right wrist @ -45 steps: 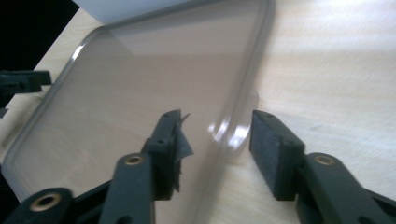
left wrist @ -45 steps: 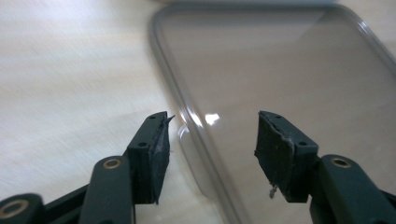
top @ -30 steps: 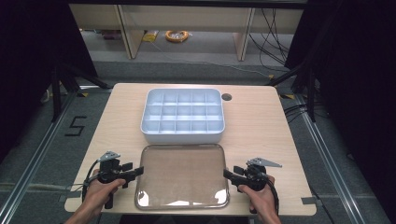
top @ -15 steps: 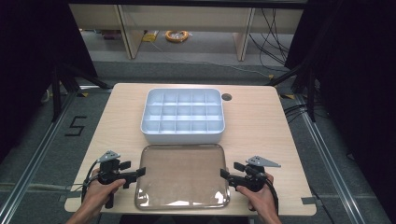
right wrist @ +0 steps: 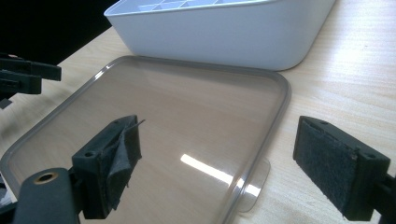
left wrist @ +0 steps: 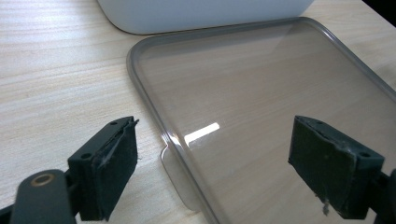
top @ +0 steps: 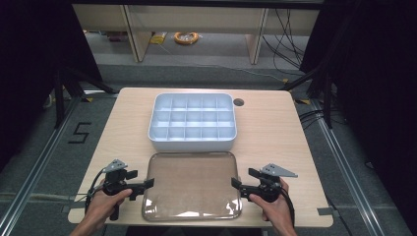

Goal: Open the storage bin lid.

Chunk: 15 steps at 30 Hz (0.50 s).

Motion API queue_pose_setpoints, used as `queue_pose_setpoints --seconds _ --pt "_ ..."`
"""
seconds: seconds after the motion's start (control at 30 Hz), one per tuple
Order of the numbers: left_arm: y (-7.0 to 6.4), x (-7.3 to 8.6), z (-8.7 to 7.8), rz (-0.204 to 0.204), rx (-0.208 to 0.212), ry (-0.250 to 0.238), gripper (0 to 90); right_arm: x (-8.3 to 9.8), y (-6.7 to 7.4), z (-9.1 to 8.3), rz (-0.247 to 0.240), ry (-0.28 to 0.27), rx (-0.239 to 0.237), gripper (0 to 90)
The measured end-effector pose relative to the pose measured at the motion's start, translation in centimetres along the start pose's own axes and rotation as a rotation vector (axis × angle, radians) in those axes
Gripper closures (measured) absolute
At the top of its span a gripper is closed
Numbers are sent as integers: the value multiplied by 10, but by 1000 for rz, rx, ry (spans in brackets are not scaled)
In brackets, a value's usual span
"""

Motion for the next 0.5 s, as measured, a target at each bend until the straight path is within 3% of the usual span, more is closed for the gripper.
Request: queue_pose_setpoints --seconds 0.13,0.17,0.23,0.27,0.5 --pt "-2 0 -2 9 2 -8 151 1 5 0 18 5 -12 158" --pt "-3 0 -3 15 1 -8 151 2 6 0 11 12 -21 159" --pt "-6 0 -6 29 5 -20 151 3 6 1 -7 24 4 160" --pt "-7 0 -7 32 8 -14 151 3 11 0 -11 35 -25 160" --pt "-16 5 -15 62 23 -27 151 4 17 -1 -51 43 -14 161"
Point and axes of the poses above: each handheld gripper's, and its own axes: z roughly forward along the jaws, x roughly out of its underside, y roughly to its left, the point moved 8 cm from there along z, roughly forward along the jaws, and after that the axes turned 14 degrees about -x, right-handed, at the moved point
